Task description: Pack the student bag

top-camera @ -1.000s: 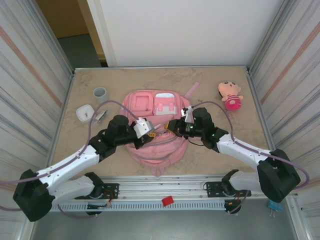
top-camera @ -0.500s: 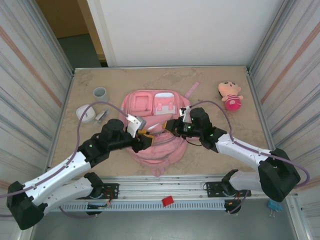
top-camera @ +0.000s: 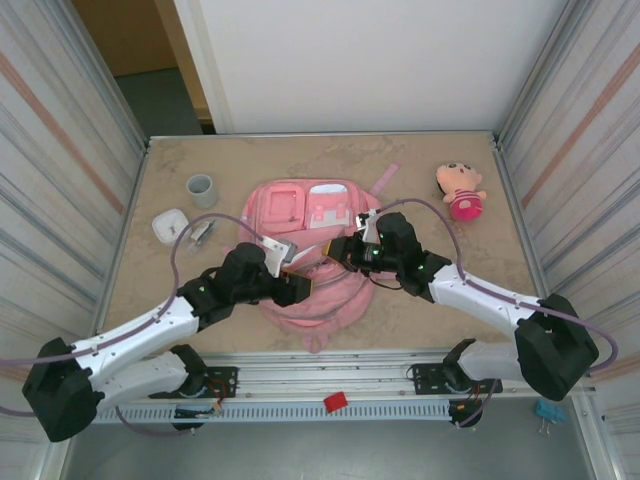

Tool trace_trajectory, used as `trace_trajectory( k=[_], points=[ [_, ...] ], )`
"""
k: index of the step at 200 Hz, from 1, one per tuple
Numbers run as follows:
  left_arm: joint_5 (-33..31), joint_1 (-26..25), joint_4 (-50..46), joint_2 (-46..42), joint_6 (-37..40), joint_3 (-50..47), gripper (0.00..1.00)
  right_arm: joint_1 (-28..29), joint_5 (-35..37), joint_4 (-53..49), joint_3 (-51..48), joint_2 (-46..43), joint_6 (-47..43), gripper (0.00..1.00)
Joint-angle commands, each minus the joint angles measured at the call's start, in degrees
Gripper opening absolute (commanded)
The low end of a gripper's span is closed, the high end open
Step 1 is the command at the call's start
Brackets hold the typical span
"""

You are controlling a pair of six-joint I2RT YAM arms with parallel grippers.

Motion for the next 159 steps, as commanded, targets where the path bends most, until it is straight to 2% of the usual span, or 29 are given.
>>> trace_trajectory(
  k=[1, 53, 106, 129, 159],
  points=[
    [-1.99, -0.32, 3.68, 1.41, -0.81, 1.56, 0.52, 0.83, -0.35, 3.22, 3.55, 0.13, -2.34, 0.01],
    [-1.93, -0.32, 8.51, 2.85, -0.83, 2.15, 0.52, 1.49, -1.0, 3.28, 4.31, 0.76, -2.61, 0.01],
    [-1.28, -0.84, 9.12, 4.79, -0.71, 3.41, 0.41, 2.0, -1.42, 3.74, 4.87, 1.25, -2.69, 0.0],
    [-3.36, -0.94, 8.57, 5.61, -0.7, 3.24, 0.33, 2.17, -1.66, 3.89, 5.05, 1.11, -2.88, 0.0],
    [-6.22, -0.94, 8.03, 5.72, -0.72, 2.61, 0.17, 2.08, -1.43, 2.8, 4.92, 0.75, -3.5, 0.0]
  ],
)
